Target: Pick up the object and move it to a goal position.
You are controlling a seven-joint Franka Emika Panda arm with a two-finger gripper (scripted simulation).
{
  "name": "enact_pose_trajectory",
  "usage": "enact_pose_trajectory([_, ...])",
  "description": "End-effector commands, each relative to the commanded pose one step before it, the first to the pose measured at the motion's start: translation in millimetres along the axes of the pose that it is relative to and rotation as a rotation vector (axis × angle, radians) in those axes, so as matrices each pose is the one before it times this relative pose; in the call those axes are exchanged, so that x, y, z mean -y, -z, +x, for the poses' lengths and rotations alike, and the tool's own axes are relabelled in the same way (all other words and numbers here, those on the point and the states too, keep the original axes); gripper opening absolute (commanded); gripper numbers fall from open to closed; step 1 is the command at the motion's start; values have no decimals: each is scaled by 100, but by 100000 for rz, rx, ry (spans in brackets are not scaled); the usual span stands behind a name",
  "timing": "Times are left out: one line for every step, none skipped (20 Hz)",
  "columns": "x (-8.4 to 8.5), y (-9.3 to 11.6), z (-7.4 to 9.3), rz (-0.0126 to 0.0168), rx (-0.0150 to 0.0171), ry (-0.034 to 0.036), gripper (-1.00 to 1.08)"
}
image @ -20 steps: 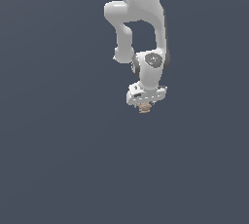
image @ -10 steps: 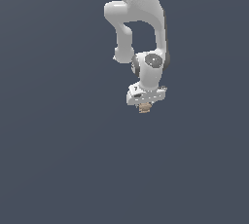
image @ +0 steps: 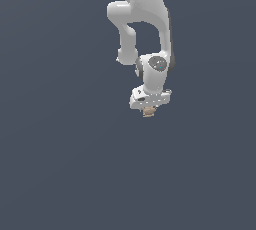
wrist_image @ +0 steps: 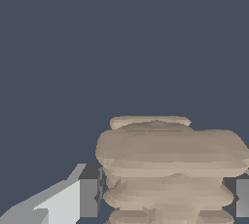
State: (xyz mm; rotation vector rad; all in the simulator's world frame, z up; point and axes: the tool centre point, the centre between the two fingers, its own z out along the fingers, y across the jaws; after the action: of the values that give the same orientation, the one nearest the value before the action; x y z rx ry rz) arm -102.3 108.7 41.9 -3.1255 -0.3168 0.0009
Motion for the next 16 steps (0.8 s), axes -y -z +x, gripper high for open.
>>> enact_pose_trajectory([-361, 71, 621, -17, -58, -85, -100])
enact_pose_trajectory([-168, 34, 322, 0, 0, 0, -100])
enact_pose_trajectory([-186, 37, 357, 0, 0, 0, -100])
enact_pose_trajectory([-204, 41, 392, 0, 0, 0, -100])
enact_pose_trajectory([-221, 44, 425, 0, 0, 0, -100])
enact_pose_trajectory([-237, 47, 458, 0, 0, 0, -100])
enact_pose_trajectory([-253, 50, 490, 0, 0, 0, -100])
enact_pose_trajectory([-268, 53, 520, 0, 0, 0, -100])
enact_pose_trajectory([-283, 56, 550, 0, 0, 0, -100])
enact_pose_trajectory([-296, 59, 578, 0, 0, 0, -100])
enact_pose_trajectory([-309, 61, 605, 0, 0, 0, -100])
enact_pose_trajectory([-321, 63, 631, 0, 0, 0, -100])
enact_pose_trajectory([-330, 65, 650, 0, 0, 0, -100])
enact_pose_trajectory([-326, 64, 644, 0, 0, 0, -100])
enact_pose_trajectory([-320, 63, 634, 0, 0, 0, -100])
enact_pose_trajectory([-313, 61, 624, 0, 0, 0, -100])
